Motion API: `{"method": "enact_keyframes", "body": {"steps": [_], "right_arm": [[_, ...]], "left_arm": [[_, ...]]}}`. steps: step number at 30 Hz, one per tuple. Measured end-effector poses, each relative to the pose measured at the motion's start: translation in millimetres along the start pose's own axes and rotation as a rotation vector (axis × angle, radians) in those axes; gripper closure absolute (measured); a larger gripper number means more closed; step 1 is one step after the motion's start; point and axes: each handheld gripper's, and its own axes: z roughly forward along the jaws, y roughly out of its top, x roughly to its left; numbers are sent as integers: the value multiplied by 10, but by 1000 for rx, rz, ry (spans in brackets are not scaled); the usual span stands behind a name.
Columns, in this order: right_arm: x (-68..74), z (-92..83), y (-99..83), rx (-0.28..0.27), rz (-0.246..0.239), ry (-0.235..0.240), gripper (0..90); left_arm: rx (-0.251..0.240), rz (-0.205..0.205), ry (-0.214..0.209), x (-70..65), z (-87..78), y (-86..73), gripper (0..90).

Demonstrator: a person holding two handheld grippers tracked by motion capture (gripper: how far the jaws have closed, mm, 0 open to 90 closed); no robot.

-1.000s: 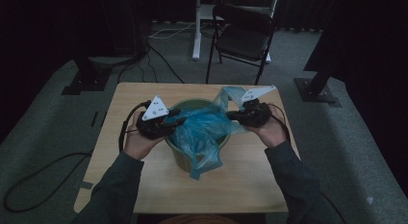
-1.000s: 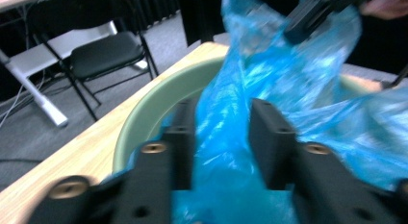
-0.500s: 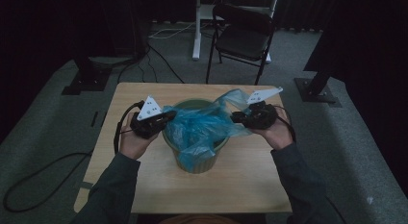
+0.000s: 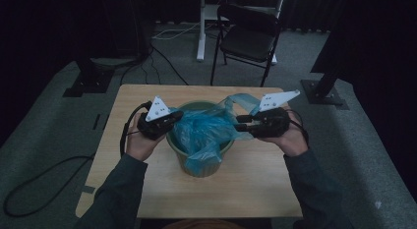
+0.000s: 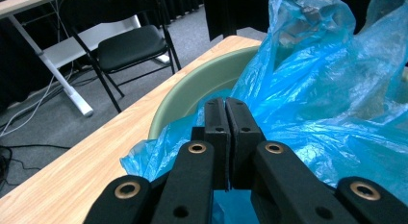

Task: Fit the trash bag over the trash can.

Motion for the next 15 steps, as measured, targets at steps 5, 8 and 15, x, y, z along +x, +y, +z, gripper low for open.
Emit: {"method": "enact_keyframes", "body": {"steps": [5,8,15], "right_arm": [[126,5,48,0,-35,45,653],[162,-4,76,-5,-50,50,651],[164,23,191,-8,-71,12,642]], "left_arm": [[0,-2,6,10,10,18,884],[-1,-4,11,18,13,21,884],[-3,6,4,2,8,28,884]]}}
